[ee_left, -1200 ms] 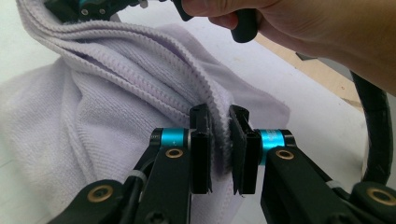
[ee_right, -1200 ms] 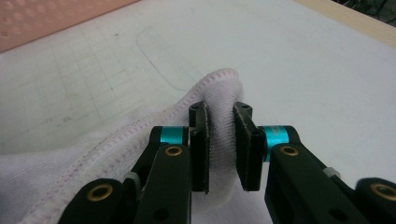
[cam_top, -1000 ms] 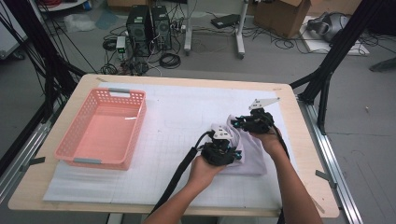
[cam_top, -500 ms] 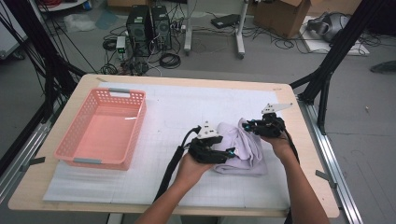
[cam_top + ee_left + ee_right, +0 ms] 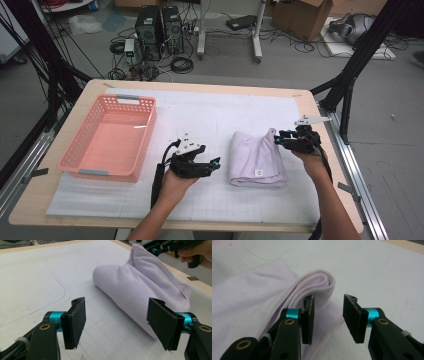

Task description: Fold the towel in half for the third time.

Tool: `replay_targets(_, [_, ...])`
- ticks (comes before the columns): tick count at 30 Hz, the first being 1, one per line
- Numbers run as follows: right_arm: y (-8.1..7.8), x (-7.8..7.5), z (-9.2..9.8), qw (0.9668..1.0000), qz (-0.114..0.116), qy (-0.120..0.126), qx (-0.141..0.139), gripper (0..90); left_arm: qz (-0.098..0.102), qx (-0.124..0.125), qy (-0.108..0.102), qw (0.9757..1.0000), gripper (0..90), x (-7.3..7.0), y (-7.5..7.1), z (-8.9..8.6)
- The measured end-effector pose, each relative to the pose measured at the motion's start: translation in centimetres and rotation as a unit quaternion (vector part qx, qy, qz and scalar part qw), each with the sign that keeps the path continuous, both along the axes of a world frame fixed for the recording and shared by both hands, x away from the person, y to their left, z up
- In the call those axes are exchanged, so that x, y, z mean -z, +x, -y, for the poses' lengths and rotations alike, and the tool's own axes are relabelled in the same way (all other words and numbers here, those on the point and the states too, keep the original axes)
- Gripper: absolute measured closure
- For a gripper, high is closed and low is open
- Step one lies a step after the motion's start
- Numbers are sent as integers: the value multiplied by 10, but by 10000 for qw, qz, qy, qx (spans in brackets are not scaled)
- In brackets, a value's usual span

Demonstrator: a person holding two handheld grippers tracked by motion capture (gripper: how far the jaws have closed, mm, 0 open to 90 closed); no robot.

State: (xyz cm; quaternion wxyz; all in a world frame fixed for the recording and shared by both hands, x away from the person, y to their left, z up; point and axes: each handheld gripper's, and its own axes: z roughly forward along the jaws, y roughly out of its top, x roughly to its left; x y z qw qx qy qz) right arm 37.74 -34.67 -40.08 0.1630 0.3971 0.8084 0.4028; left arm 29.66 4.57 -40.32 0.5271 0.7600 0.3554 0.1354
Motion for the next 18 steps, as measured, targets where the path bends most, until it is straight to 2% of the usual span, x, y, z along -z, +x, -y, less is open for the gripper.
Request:
replay_targets(3, [-14,1,7,9996,-47,-177,193,598,38,-30,-75,10000,310,1,-1,-7])
replay_targets(5, [-24,1,12,9993,-44,-173,339,599,28,-56,-94,9999,306,2,-1,-11])
replay_targets(7, [-36,0,17,9991,-16,-11,432,603,54,-57,-108,9999,300,3,-2,-15])
replay_targets(10, [-55,1,16,9992,-25,153,365,609,39,-71,-63,9999,300,6,-2,-20])
replay_targets(11, [-60,1,16,9992,-60,219,340,604,39,-89,-70,9999,300,7,-2,-22])
replay_targets(13, [-71,4,13,9978,-203,561,273,577,35,-134,-105,9998,300,8,-3,-26])
replay_targets(15, [-81,8,7,9963,-296,791,173,571,43,-142,-101,9998,300,9,-3,-31])
replay_targets(18, [-89,14,-5,9953,-459,848,-27,587,25,-178,-78,9998,300,11,-2,-36])
